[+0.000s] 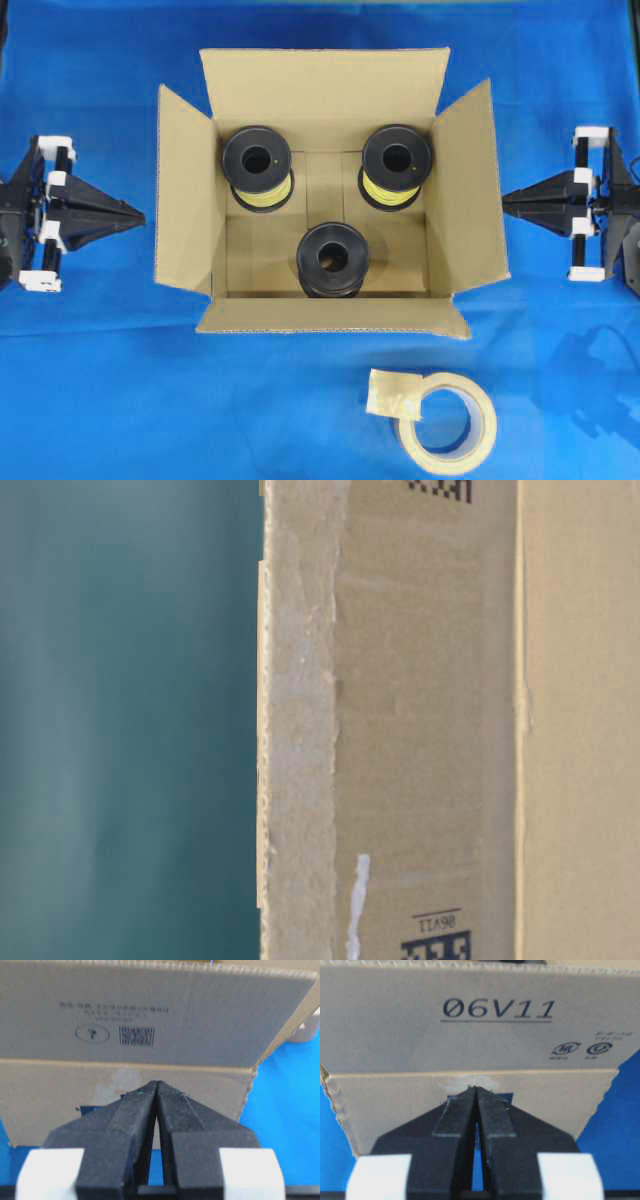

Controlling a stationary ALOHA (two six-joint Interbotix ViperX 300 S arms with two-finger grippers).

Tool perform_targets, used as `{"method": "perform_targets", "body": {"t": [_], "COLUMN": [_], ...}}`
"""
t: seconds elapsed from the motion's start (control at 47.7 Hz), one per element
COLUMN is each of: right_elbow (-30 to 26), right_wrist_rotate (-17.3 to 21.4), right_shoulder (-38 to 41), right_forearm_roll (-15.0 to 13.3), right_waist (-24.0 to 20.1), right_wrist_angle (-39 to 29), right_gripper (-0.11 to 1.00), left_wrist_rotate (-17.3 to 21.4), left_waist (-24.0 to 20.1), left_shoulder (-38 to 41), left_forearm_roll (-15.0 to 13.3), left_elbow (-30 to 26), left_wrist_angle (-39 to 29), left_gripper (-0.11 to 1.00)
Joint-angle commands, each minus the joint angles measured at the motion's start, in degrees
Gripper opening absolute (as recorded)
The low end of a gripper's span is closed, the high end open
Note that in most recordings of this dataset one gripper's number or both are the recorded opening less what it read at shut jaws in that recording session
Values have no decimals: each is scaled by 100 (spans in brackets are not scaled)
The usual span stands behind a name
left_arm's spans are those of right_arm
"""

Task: Close the cardboard box.
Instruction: 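Push the left and right side flaps inward with both grippers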

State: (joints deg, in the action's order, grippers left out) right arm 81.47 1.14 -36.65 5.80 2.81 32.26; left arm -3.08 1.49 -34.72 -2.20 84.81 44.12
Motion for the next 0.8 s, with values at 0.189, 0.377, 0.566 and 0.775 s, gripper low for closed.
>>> {"method": "perform_targets", "body": {"t": [0.189, 0.377, 0.566, 0.775], "right_elbow": [-316, -765, -1433, -2013], "right_wrist_rotate": [9, -9, -18, -79], "right_shoulder": [141, 765, 1626, 2329], "right_forearm_roll": [26, 18, -9, -9], "right_waist": [0, 0, 0, 0], "right_wrist_angle": [167, 334, 589, 554], "right_gripper": [0, 0, 0, 0], "left_wrist_rotate": [44, 97, 97, 105], "left_waist": [18, -105, -246, -299], "left_shoulder": [545, 1301, 1960, 2364], "left_forearm_roll": [-9, 0, -9, -9], "left_elbow": [-501, -1037, -1661, -2136], "left_wrist_angle": [308, 483, 501, 246], "left_gripper": [0, 0, 0, 0]}}
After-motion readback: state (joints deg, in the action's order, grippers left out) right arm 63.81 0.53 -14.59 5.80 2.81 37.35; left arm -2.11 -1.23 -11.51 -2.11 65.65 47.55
